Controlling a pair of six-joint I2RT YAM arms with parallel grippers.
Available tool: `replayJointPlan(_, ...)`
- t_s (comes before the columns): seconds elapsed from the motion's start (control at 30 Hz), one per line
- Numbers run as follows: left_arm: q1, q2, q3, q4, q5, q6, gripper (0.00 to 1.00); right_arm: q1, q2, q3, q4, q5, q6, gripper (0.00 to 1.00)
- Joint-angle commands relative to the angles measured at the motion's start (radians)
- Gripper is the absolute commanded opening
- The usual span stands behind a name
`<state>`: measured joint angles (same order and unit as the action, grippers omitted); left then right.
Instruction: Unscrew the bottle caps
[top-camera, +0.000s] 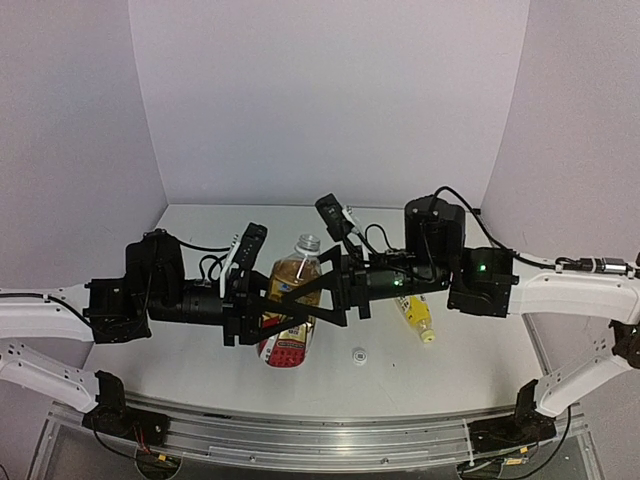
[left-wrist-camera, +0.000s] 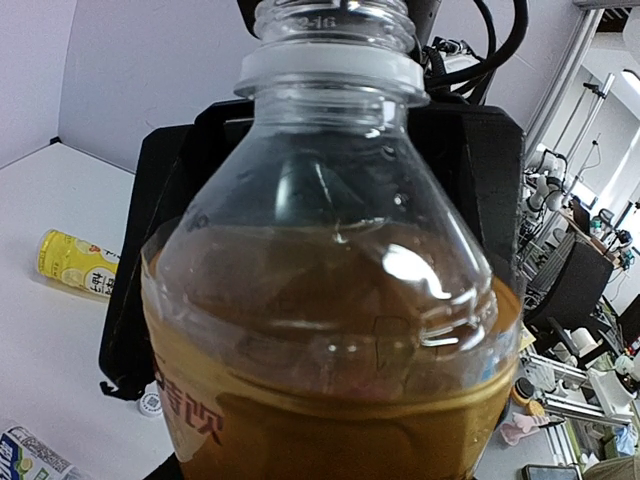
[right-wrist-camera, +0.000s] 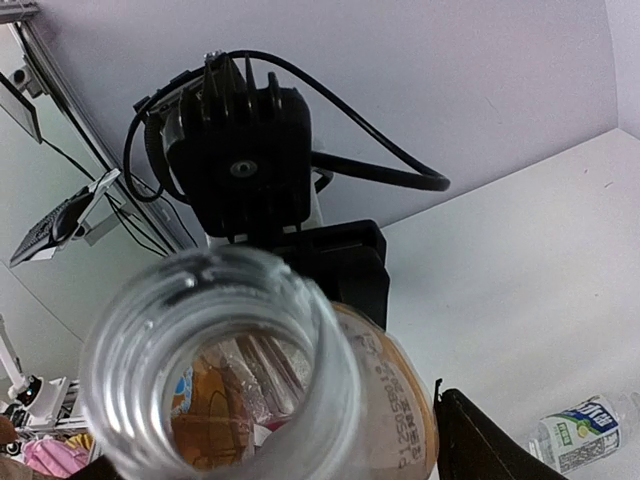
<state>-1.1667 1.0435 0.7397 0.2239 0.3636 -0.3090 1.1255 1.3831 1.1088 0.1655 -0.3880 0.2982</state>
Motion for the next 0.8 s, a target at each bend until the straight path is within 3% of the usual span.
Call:
replayJointPlan(0.0,-0.001,0.013,0.053,0.052,0.02,-0.007,0.04,0.003,0.03,0.031,0.143,-0.025,0.06,0.77)
replayJointPlan(0.17,-0.001,0.012,0.046,0.057,0.025,-0.013,0.04,0.003,0.03,0.01,0.234,-0.003,0.086,0.67)
replayJointPlan(0.33,-0.002,0.008,0.046,0.059,0.016,-0.028,0.05,0.003,0.045,0.017,0.241,-0.013,0.107,0.42)
replayJointPlan(0.43,-0.002,0.003,0.044,0.071,-0.001,-0.04,0.08,0.003,0.049,0.014,0.24,-0.004,0.12,0.32)
replayJointPlan(0.47,-0.001,0.0,0.044,0.073,-0.008,-0.041,0.14,0.003,0.048,0.012,0.24,-0.002,0.123,0.3)
replayJointPlan(0.5,-0.001,-0.004,0.044,0.073,-0.014,-0.042,0.27,0.003,0.048,0.01,0.239,0.005,0.126,0.3)
replayJointPlan(0.63,-0.001,-0.023,0.044,0.029,-0.056,-0.038,0.85,0.003,0.02,0.0,0.191,0.089,0.122,0.3)
replayJointPlan(0.7,-0.001,-0.043,0.038,-0.007,-0.101,-0.037,0.98,0.002,-0.009,0.008,0.072,0.194,0.1,0.29)
replayJointPlan(0.77,-0.002,-0.067,0.03,-0.047,-0.145,-0.043,1.0,0.003,-0.036,0.039,-0.081,0.356,0.084,0.28)
